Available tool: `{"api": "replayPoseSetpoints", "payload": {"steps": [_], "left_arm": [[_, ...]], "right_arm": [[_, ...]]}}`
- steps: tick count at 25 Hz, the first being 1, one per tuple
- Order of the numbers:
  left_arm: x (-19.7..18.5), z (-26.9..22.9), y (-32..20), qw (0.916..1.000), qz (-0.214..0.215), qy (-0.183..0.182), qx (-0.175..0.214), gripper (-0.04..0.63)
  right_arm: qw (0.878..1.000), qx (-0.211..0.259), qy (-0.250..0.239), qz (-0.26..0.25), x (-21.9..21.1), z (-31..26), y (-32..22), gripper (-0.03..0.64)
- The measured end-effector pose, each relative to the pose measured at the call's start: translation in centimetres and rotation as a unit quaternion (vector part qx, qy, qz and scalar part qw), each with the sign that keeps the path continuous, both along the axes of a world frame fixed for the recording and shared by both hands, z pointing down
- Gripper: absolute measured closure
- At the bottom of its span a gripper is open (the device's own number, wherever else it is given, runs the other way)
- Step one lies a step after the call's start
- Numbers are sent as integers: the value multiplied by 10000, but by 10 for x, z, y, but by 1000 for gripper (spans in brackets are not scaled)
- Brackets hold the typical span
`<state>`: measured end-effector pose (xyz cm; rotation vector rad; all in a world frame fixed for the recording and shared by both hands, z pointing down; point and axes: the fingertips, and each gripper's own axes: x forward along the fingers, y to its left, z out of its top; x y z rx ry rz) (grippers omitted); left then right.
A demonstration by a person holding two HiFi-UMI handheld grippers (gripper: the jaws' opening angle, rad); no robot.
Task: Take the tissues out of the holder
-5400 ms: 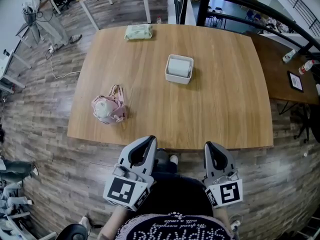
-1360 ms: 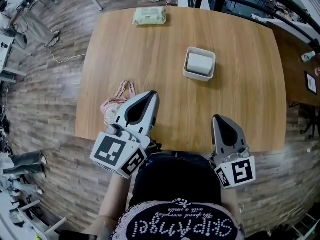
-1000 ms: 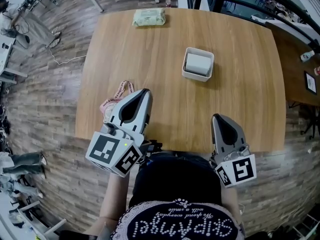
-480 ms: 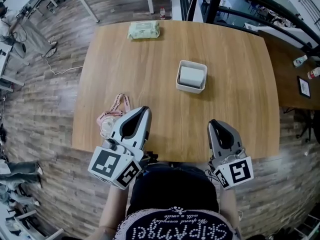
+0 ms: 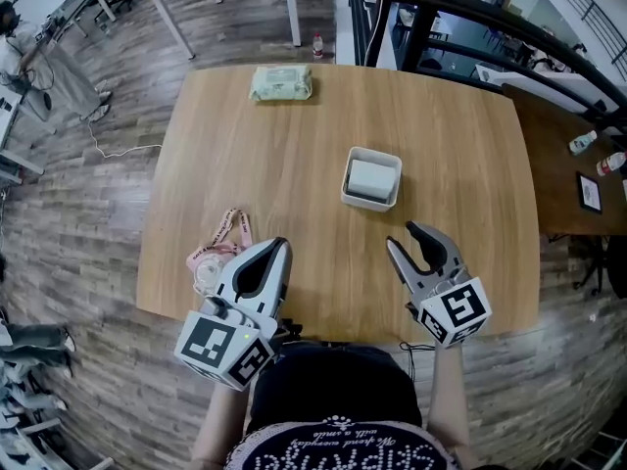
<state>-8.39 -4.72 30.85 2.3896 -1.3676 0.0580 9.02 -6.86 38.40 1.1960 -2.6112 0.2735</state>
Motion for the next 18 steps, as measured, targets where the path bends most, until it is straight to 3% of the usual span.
{"api": "replayPoseSetpoints", "payload": {"steps": [1, 3, 5, 11, 18], "left_arm": [[1, 1, 0, 10000, 23, 6, -17, 591], [5, 3, 1, 10000, 75, 24, -48, 591], [9, 5, 1, 9999, 128, 48, -72, 591], [14, 6, 0, 9997, 201, 86, -86, 591], [13, 8, -5, 9998, 108, 74, -130, 591]], "right_arm": [[9999, 7, 56, 117, 1, 3, -6, 446], [9993, 12, 135, 335, 3, 9, -17, 314], [9990, 14, 153, 417, 4, 15, -26, 286], [9984, -52, 237, 516, 10, 29, -54, 246], [9982, -60, 598, 61, 15, 44, -83, 245]]}}
